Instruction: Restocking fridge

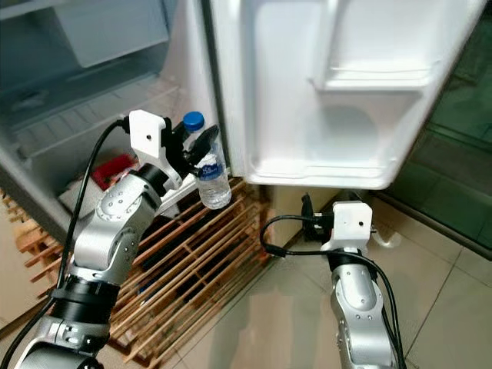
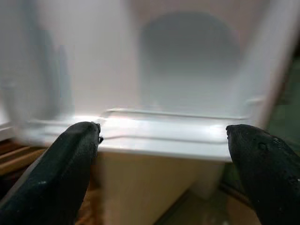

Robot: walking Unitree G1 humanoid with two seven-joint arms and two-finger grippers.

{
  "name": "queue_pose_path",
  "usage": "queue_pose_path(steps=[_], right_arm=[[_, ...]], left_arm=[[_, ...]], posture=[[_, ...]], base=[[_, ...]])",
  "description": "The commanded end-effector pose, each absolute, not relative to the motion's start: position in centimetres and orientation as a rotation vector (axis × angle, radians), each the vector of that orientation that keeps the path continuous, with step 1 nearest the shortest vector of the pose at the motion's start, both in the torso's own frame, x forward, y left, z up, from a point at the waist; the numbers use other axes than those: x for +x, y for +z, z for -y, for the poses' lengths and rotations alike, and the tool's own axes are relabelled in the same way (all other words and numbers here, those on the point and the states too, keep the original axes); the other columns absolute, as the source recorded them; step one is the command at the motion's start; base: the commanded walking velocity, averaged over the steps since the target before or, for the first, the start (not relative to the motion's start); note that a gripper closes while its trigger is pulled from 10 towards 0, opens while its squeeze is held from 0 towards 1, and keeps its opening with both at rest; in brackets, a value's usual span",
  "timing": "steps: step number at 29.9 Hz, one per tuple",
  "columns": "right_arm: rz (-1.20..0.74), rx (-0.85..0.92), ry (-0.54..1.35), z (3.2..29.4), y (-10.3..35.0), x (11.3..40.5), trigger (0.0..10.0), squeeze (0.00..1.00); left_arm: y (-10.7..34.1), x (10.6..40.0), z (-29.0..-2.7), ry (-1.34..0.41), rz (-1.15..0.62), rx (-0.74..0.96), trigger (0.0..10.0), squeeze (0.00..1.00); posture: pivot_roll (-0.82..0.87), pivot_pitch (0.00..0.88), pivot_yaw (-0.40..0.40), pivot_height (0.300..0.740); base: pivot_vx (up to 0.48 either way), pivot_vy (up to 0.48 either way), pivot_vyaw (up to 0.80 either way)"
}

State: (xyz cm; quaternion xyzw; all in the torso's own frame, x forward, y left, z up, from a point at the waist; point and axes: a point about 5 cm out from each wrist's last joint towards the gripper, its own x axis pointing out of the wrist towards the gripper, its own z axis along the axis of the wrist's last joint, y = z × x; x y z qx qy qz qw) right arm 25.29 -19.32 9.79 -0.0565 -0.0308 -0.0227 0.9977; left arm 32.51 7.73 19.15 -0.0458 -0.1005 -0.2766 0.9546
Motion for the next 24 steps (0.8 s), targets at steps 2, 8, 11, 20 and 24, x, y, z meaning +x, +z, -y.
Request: queue_pose_path(steps=[2,8,11,20,24], right_arm=[[0.082,-0.117,-0.048,19.3,10.3,25.3,10.0,0.0],[0.082,-0.118,-0.05,19.3,10.3,25.2,10.0,0.0],[0.079,-0.12,-0.053,19.4,10.3,25.1,10.0,0.0],[0.094,-0.12,-0.051,19.3,10.8,24.9,10.0,0.0],[0.14,-0.123,-0.024,18.5,11.8,25.2,10.0,0.0]], left_arm=[[20.0,32.7,-7.8,-0.559,0.236,-0.078,10.0,0.0],[20.3,33.1,-8.2,-0.53,0.245,-0.086,10.0,0.0],[20.5,33.2,-8.2,-0.535,0.246,-0.098,10.0,0.0],[23.1,33.7,-7.9,-0.576,0.305,-0.067,10.0,0.0],[23.0,34.3,-7.7,-0.594,0.324,0.012,10.0,0.0]], posture=[[-0.21,0.0,0.089,0.74],[-0.22,0.0,0.091,0.74],[-0.22,0.0,0.093,0.74],[-0.23,0.0,0.111,0.74],[-0.23,0.0,0.139,0.74]], base=[[0.285,-0.382,0.0],[0.293,-0.376,0.0],[0.0,0.0,0.0],[0.0,0.0,0.0],[0.0,0.0,0.0]])
